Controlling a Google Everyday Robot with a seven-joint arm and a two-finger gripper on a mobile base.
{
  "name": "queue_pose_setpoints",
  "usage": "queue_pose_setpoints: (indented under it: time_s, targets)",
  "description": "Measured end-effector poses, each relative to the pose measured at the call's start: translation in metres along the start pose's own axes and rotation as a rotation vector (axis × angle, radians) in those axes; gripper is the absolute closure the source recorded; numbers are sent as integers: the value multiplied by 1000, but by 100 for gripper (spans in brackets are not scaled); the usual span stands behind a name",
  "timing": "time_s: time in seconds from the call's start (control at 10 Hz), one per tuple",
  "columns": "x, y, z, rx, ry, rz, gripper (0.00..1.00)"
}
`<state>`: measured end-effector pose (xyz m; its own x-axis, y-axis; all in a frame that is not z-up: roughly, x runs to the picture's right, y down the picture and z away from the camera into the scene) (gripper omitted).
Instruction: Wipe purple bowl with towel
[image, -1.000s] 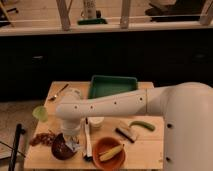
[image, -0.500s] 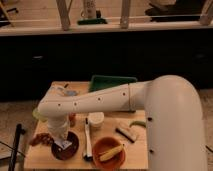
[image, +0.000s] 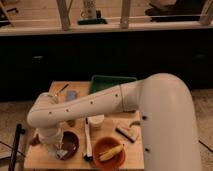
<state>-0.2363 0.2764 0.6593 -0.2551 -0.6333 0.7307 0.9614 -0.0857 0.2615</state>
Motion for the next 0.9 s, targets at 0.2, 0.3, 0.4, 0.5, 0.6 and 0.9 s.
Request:
queue_pose_setpoints:
  time_s: [0.2,0.3,0.4,0.5,0.6,0.9]
  targets:
    - [-13,12,5,-7,-24,-7,100]
    - [-16,24,6,-12,-28,8,100]
    - [-16,36,5,-16,-27,31,100]
    - [-13,48,2,-17,-23,59,100]
    - [-8,52,0,-17,-16,79,100]
    - [26,67,-11,-30,12,136,100]
